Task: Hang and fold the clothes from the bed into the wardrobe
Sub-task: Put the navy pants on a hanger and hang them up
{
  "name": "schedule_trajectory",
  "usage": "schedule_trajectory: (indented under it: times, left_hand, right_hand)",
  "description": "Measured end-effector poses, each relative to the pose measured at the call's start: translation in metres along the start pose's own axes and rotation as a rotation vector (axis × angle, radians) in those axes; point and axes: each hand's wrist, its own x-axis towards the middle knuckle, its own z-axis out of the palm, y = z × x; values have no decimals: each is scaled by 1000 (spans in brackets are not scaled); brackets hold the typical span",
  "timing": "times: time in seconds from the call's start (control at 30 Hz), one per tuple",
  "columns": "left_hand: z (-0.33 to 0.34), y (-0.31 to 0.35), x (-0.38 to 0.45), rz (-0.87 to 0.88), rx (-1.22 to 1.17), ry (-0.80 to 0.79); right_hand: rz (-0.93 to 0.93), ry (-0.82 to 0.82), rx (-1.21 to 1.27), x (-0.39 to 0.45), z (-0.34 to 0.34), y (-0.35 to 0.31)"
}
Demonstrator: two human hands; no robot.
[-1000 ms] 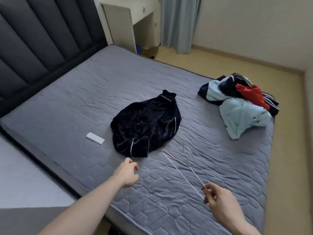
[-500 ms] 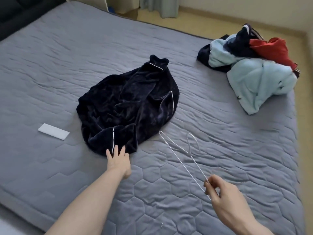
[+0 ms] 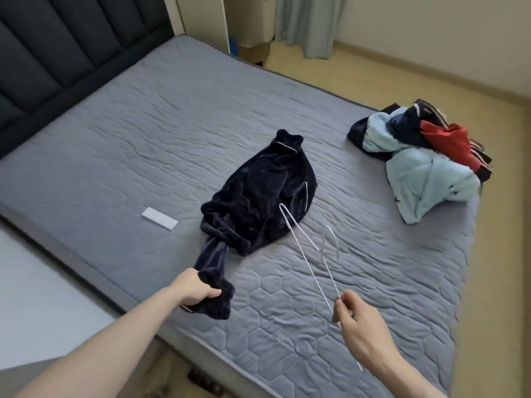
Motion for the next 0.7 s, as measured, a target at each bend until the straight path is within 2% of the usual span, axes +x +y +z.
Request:
schedule_trajectory:
  times: [0.17,0.3,0.4,0.5,0.57,0.63,0.7]
  left_hand:
    - [27,27,-138,198,-103,-165]
    - [84,59,-251,463,-89,-301]
    - [143,75,-325,587,-95,-411]
    - [205,81,-386,642,-135,-413]
    - [239,82,-415,642,-197,-388]
    - [267,86,-441,641,-292,-386]
    - [294,95,-468,667,-346,-412]
  right_hand:
    - [3,-12,66,-63,-42,-23]
    - [94,-108,167,-112,-62,-14]
    - [120,-170,154,-145,-73,17]
    - [193,-186,106,-182,-83,73]
    - [324,-283,172,-209,-90,111]
    - [462,-453,174,-232,-100,140]
    - [508,-606,123,-251,-111,161]
